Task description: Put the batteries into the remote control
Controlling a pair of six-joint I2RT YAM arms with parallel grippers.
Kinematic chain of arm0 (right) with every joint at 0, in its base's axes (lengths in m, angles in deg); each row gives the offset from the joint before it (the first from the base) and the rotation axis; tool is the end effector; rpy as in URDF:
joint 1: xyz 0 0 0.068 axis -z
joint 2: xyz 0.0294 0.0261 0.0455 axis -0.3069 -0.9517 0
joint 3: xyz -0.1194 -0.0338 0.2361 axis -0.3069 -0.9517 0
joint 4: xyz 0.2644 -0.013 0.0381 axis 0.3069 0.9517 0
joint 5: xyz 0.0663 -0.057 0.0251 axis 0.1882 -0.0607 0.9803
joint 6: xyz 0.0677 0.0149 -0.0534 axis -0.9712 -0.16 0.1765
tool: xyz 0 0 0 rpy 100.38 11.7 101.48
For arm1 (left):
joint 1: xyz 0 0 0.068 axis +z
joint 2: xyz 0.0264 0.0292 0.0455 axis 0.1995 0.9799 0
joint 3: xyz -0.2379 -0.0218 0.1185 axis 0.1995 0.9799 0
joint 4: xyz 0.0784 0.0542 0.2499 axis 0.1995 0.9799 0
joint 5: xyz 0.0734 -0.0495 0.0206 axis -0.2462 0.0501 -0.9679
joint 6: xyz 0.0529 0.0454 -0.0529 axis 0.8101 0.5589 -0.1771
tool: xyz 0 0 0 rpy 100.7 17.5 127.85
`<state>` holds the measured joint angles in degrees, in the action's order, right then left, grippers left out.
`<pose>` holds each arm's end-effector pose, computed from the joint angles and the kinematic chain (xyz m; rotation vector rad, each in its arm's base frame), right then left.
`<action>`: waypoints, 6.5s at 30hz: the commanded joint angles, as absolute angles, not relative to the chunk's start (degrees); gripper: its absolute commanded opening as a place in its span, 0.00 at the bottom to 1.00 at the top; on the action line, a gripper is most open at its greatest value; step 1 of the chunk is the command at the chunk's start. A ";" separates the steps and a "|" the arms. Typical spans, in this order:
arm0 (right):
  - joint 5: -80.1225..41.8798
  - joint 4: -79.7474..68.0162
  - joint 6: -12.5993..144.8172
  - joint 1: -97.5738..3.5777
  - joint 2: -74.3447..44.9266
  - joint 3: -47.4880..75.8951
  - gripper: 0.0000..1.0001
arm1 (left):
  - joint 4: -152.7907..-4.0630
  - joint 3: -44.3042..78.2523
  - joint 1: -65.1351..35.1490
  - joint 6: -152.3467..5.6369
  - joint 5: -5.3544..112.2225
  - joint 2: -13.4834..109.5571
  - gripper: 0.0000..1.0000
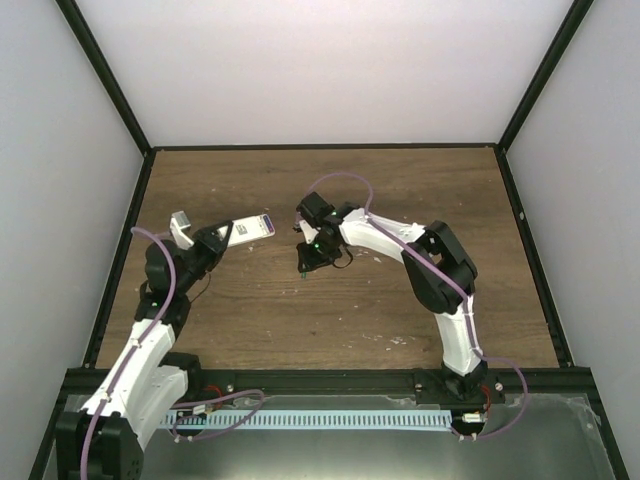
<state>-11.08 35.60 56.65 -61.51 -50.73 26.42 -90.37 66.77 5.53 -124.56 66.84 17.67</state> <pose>0.2994 0.3144 0.1315 -0.7595 2.8383 0.5920 0.2334 -0.0533 0.2325 -0.6100 1.7653 -1.1859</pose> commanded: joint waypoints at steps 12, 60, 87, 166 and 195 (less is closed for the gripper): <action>-14.11 33.98 57.28 -63.58 -53.58 27.36 0.25 | -90.39 67.48 5.79 -124.70 67.41 16.16 0.00; -5.65 61.26 58.39 -59.71 -43.59 55.10 0.01 | -113.80 77.18 4.76 -129.87 69.07 21.52 0.00; -4.30 69.36 58.50 -59.97 -50.43 60.54 0.01 | -127.02 76.00 -3.78 -134.58 63.17 31.53 0.00; -9.61 64.85 57.16 -59.41 -55.06 67.36 0.14 | -126.68 74.25 -5.63 -137.14 62.38 32.95 0.00; 9.40 26.66 59.12 -44.62 -25.21 24.77 0.75 | -114.72 64.50 -3.01 -147.07 73.99 32.42 0.00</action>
<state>1.97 33.07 60.00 -45.75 -28.02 27.25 -116.42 66.47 -3.54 -143.01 69.55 32.73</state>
